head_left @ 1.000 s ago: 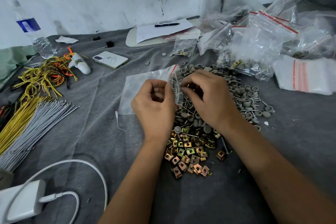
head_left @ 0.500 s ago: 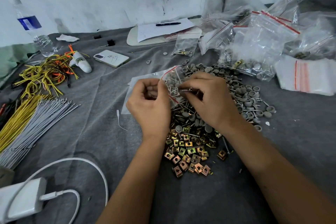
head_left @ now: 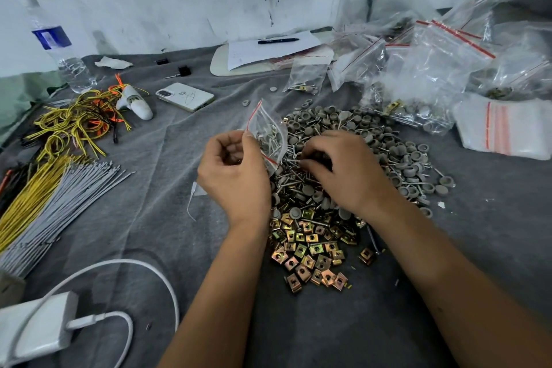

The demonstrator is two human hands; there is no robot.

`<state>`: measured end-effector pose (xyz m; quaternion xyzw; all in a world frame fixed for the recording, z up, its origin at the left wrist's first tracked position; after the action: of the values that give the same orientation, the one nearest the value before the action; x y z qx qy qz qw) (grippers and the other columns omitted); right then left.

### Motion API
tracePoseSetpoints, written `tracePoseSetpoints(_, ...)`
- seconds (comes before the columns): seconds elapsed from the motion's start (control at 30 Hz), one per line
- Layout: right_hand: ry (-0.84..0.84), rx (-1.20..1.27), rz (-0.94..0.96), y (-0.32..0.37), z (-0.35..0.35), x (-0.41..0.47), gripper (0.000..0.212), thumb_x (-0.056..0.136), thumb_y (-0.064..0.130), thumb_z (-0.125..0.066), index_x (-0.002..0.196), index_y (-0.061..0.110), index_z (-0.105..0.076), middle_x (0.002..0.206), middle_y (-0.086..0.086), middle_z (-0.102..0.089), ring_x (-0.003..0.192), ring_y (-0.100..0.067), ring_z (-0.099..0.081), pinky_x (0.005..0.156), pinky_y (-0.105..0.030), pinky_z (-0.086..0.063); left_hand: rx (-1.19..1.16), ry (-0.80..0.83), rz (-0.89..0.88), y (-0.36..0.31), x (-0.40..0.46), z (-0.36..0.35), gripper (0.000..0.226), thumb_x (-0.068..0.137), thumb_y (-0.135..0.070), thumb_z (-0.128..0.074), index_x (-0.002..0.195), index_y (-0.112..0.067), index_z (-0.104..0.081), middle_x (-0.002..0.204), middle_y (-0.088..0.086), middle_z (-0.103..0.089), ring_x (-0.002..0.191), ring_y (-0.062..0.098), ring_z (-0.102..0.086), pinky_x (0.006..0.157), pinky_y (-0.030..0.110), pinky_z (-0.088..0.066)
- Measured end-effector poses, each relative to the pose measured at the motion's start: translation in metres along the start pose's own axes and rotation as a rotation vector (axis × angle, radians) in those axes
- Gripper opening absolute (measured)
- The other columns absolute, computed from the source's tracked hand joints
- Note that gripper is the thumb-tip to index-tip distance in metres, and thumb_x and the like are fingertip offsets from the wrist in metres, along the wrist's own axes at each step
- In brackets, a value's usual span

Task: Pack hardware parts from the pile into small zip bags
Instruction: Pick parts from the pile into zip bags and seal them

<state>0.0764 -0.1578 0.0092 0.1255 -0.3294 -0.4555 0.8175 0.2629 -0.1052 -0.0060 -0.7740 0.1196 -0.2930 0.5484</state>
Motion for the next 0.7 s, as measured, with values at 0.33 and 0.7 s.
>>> tracePoseSetpoints(0.33,-0.258,0.131,0.027,0.005,0.028,-0.001,0.01,0.09,0.013,-0.077,0.099,0.01,-0.076,0.095,0.001,-0.072,0.087,-0.011,-0.063,0.081,-0.015,-0.049,0.08,0.231,-0.086,-0.009,-0.014,-0.021,0.014,0.089,-0.005,-0.071,0.078,-0.013,-0.069,0.062,-0.011,-0.061,0.056,0.006,-0.055,0.055,0.021,-0.047)
tracePoseSetpoints(0.7,-0.263,0.164,0.152,0.018,0.025,-0.004,0.016,0.088,0.007,-0.078,0.103,0.009,-0.08,0.097,-0.001,-0.075,0.091,-0.013,-0.068,0.085,-0.022,-0.054,0.16,0.319,-0.323,-0.026,-0.028,-0.031,0.007,0.088,-0.015,-0.075,0.082,-0.017,-0.071,0.068,-0.013,-0.066,0.059,0.01,-0.063,0.056,0.022,-0.05)
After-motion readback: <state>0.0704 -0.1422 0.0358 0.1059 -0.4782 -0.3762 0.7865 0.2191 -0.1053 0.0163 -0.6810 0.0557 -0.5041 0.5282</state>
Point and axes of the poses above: each hand's wrist, its own x-axis towards the middle knuckle, its own z-axis out of the back of the hand, y = z × x, the point moved 8 cm from there along x, towards the middle knuckle
